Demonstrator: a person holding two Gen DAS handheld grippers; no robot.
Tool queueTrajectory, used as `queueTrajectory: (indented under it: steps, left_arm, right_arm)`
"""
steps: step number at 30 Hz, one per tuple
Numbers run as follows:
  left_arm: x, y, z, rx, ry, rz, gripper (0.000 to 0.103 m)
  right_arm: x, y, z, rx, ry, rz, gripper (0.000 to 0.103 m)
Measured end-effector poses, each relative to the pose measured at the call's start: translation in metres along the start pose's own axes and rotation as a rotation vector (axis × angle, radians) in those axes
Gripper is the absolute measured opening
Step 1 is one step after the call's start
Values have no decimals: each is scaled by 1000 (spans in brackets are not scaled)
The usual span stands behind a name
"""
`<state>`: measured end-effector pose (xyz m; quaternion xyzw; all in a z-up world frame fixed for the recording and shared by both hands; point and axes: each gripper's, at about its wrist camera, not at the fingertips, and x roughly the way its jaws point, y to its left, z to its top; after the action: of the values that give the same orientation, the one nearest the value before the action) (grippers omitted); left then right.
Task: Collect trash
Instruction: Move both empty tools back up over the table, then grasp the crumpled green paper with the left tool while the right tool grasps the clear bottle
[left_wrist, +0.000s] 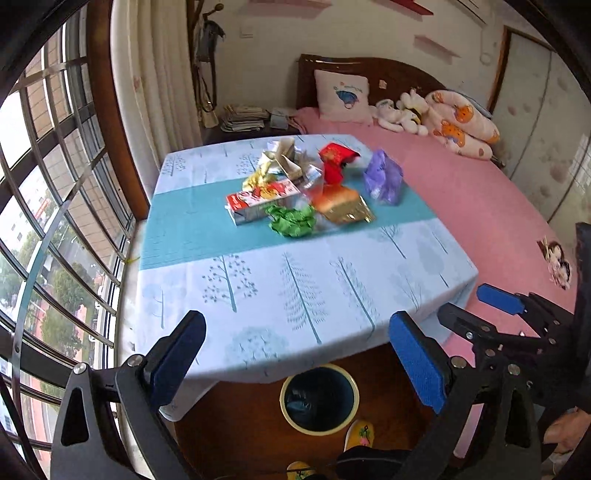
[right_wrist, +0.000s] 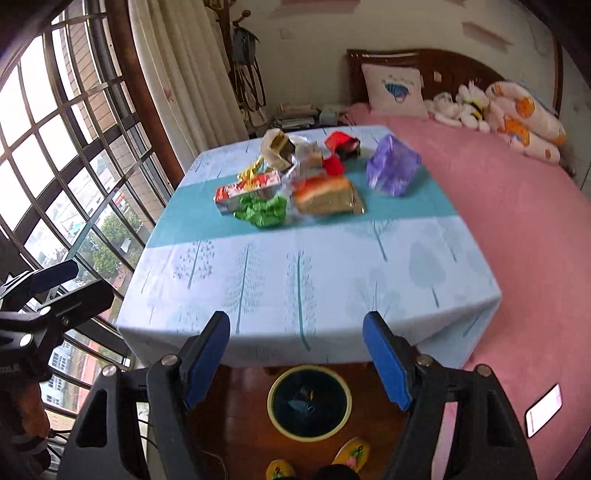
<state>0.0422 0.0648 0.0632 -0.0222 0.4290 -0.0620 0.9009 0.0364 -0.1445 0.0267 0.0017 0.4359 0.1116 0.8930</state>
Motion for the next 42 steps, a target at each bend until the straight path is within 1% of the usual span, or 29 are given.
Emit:
queueTrajectory:
  steps: [1, 7, 11, 15, 17, 21, 25, 29, 31, 34, 35, 38, 39, 40, 41, 42]
  left_arm:
    - [3, 3, 6, -15, -2, 1, 93]
    - [36, 16, 34, -114, 12, 31, 93]
    - [72, 21, 54, -195, 44, 52, 93]
    - [115, 23, 76, -282, 85, 88, 93]
    - [140, 23, 87, -335, 120, 102, 93]
    - [188, 21, 104, -404, 185, 147, 93]
    - [236, 21, 116, -471, 251, 191, 93]
    - [274, 21, 122, -513, 304, 233, 91]
    - [289, 21, 122, -526, 333, 246, 86]
    - [308, 24, 119, -540, 383, 255, 80]
    - [312, 24, 118, -548, 392, 249, 80]
    - [316, 25, 116, -586, 378, 230, 79]
    - [316, 25, 116, -590, 375, 226, 77]
    - [317, 24, 116, -596, 371, 211, 71]
    - [318, 25, 115, -605, 368, 195, 68]
    - [318, 25, 113, -614, 364, 179, 62]
  right_arm:
    - [1, -1, 7, -8, -8, -4, 75]
    - [25, -16, 54, -4, -27, -11, 75]
    - [57, -29, 90, -18, -21, 28, 75]
    - [98, -40, 125, -66, 28, 89, 74]
    - [119, -46, 140, -87, 60, 114, 71]
    - [156, -59, 164, -140, 111, 171, 70]
    - [190, -71, 183, -152, 169, 232, 68]
    - [221, -70, 197, -176, 214, 275, 67]
    - [236, -66, 203, -189, 232, 295, 67]
    - [256, -57, 210, -189, 255, 317, 67]
    - [262, -55, 213, -183, 264, 323, 67]
    - [279, -47, 217, -172, 290, 343, 67]
    - [284, -44, 217, -173, 297, 342, 67]
    - [288, -43, 218, -170, 305, 343, 66]
    - [294, -41, 218, -162, 318, 344, 62]
    - [299, -41, 219, -148, 333, 344, 60]
